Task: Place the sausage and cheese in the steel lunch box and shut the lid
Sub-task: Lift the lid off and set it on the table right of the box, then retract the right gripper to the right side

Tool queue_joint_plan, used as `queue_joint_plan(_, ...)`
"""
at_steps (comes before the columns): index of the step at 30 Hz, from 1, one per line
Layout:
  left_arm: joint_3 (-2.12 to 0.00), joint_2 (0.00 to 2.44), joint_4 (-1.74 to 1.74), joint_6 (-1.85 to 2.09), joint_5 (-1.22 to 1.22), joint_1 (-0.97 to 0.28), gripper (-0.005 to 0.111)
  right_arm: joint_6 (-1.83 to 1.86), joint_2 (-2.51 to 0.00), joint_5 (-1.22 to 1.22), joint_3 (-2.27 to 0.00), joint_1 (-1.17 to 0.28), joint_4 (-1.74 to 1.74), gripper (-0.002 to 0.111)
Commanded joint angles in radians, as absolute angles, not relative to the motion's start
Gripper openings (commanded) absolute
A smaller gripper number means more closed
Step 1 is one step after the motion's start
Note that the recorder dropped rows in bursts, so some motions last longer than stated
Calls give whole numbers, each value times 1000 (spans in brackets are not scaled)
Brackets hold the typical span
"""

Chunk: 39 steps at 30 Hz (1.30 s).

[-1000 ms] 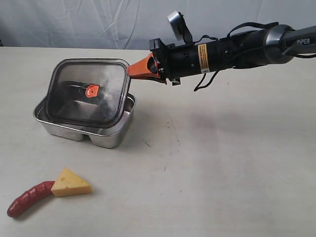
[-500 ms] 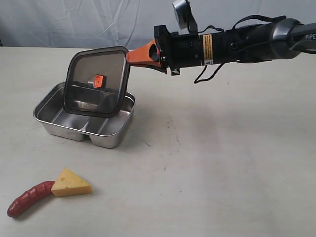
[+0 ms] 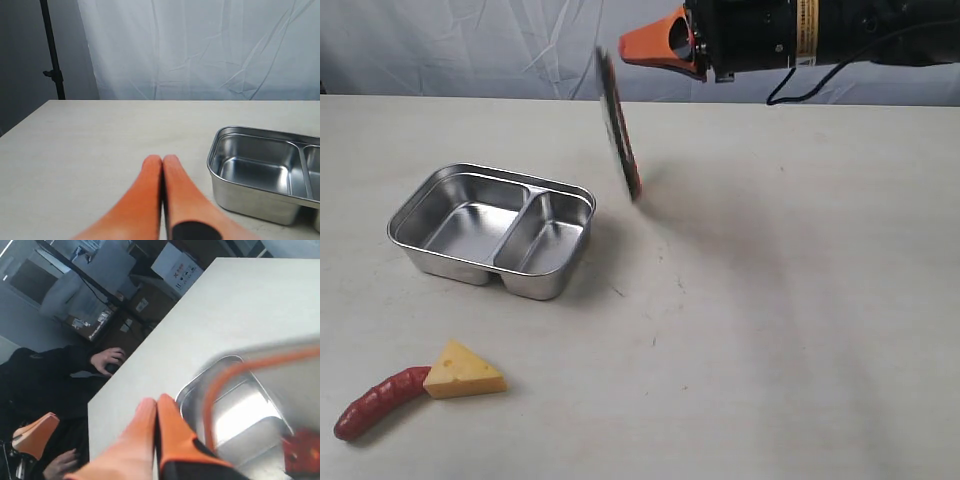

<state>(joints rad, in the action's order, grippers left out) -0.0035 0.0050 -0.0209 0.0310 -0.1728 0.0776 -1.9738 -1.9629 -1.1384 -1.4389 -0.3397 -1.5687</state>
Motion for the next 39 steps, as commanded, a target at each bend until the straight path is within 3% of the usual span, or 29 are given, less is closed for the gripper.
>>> queue_joint_plan(1, 0, 0, -19, 30, -171, 78, 0, -1998, -1865, -1085, -1442, -300, -1726, -1)
queue_joint_plan(9, 0, 0, -19, 30, -171, 78, 0, -2075, -1803, -1047, -1439, -242, -1744, -1)
queue_joint_plan(18, 0, 0, -19, 30, -171, 78, 0, -2105, -2006, -815, -1428, -240, -1744, -1)
queue_joint_plan(24, 0, 0, -19, 30, -171, 78, 0, -2101, -2089, -925, -1428, -261, -1744, -1)
queue_joint_plan(29, 0, 0, -19, 30, -171, 78, 0, -1949, -1917, -965, -1431, -195, -1744, -1)
queue_joint_plan(32, 0, 0, -19, 30, -171, 78, 0, -1754, -1771, -728, -1431, -135, -1744, -1)
queue_joint_plan(39, 0, 0, -19, 30, -171, 78, 0, -1599, -1578, 214, -1417, -26, -1744, -1)
